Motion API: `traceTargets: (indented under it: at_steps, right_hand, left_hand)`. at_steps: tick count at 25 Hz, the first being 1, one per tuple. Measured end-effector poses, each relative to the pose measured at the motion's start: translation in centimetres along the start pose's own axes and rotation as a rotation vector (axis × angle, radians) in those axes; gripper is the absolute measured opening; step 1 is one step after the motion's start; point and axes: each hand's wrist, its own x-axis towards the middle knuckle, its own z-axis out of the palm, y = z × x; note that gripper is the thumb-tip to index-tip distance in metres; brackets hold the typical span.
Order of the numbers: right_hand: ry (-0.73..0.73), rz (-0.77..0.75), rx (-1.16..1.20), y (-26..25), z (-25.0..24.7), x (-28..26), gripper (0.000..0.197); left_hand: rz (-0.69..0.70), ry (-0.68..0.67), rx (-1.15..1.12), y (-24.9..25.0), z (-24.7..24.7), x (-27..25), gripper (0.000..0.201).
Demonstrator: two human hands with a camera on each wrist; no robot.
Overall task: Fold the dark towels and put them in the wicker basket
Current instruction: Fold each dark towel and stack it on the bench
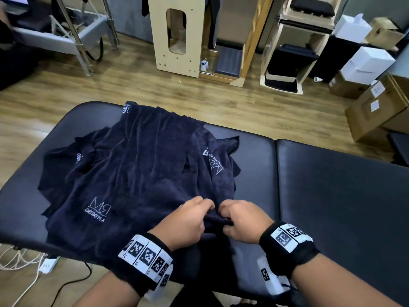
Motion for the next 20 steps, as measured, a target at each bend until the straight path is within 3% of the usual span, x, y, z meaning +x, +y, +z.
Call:
traceTargets:
  at_steps: [4, 8, 14, 17, 20]
  right_hand:
    - [-0.011, 0.088, -0.032, 0.5, 0.0, -2.0, 0.016]
    - [0.147, 0.225, 0.027, 4.8, -0.4, -5.5, 0.024]
    - [0.389, 0.454, 0.164, 14.9, -0.9, -13.1, 0.013]
    - [0.466, 0.651, 0.286, 21.3, -1.5, -18.0, 0.020]
    - [0.463, 0.773, 0.288, 27.1, -2.1, -23.1, 0.014]
  left_hand:
    - [-0.055, -0.105, 0.228, 1.2, 2.0, 1.2, 0.013]
    - [-0.167, -0.069, 0.176, 4.0, 3.4, 2.9, 0.018]
    - [-0.205, -0.040, 0.116, 11.9, 9.3, 7.3, 0.013]
    - [-0.166, -0.022, -0.101, 16.1, 13.2, 9.2, 0.005]
    - [-0.045, 0.049, -0.126, 21.1, 15.6, 11.9, 0.011]
